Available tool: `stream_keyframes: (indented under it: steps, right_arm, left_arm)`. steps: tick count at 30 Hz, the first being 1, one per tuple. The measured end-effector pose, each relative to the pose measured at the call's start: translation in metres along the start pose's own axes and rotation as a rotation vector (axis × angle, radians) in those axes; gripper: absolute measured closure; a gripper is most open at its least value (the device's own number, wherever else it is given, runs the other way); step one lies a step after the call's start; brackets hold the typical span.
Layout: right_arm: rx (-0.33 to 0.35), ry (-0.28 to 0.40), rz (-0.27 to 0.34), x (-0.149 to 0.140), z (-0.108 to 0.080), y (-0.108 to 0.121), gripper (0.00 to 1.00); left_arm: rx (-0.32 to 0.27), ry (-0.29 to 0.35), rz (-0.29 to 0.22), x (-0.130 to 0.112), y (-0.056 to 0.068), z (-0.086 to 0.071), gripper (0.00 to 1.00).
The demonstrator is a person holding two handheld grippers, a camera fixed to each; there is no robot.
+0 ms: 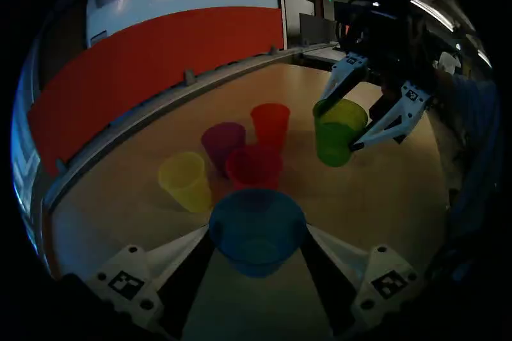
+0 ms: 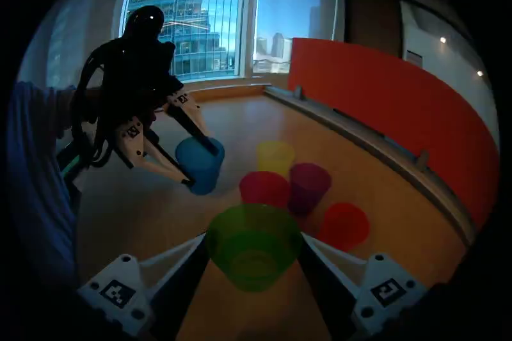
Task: Pour water
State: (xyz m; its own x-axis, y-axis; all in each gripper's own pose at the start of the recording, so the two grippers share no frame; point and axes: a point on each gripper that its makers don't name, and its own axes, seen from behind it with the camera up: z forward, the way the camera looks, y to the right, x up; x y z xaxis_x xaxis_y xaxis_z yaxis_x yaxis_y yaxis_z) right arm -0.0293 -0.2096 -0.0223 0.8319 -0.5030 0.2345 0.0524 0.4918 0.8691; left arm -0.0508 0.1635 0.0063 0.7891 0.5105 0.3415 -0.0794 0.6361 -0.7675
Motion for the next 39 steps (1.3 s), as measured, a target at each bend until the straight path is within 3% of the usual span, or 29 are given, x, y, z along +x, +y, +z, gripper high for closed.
stream_keyframes:
  steps: [18, 36, 39]
  right_arm:
    - [-0.007, -0.029, 0.025, -0.020, 0.016, 0.005, 0.08]
    - [-0.011, -0.033, 0.032, -0.024, 0.021, 0.006, 0.08]
    - [-0.013, -0.033, 0.031, -0.023, 0.023, 0.005, 0.08]
  left_arm:
    - [-0.029, -0.030, -0.036, -0.020, 0.003, 0.024, 0.13]
    - [-0.019, -0.048, -0.066, -0.037, -0.002, 0.023, 0.13]
    - [-0.015, -0.051, -0.067, -0.037, -0.002, 0.022, 0.05]
